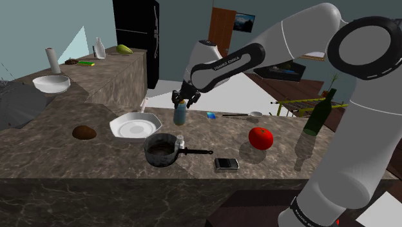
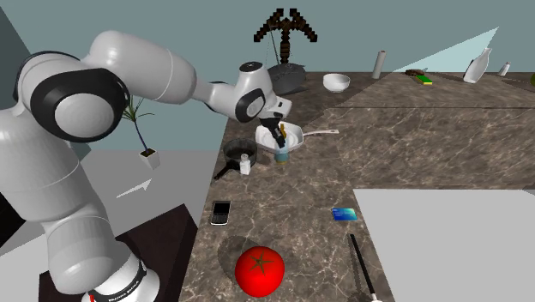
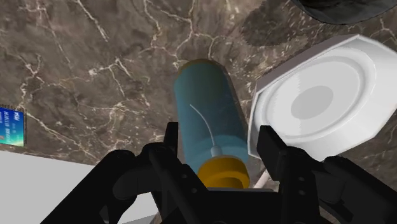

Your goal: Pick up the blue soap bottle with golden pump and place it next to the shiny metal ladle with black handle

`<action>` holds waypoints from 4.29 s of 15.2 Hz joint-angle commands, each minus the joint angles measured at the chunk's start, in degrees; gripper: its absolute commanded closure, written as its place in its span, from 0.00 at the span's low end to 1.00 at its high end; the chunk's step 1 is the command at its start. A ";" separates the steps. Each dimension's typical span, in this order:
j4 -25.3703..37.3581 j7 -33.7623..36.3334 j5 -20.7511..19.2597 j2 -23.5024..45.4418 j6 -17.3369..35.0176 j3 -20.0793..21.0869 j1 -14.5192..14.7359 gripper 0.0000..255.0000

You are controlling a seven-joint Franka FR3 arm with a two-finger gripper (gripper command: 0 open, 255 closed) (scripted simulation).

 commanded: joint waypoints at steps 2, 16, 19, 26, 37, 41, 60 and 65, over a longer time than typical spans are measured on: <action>1.09 -0.49 0.50 -1.13 -2.22 0.06 -0.09 1.00; 7.78 -1.79 1.90 -4.70 -12.41 0.23 -0.16 1.00; 9.54 -1.99 2.09 -5.17 -14.63 0.24 -0.16 1.00; 14.13 -2.37 2.42 -5.85 -19.89 0.27 -0.14 1.00; 14.77 -6.73 4.42 -9.98 -24.49 -1.48 -1.87 1.00; 9.43 -12.29 6.42 -14.70 -23.84 -4.29 -3.88 1.00; -0.64 -39.18 10.26 -25.95 -26.55 -21.57 -12.20 1.00; 0.70 -46.53 10.94 -25.50 -28.21 -26.83 -14.17 1.00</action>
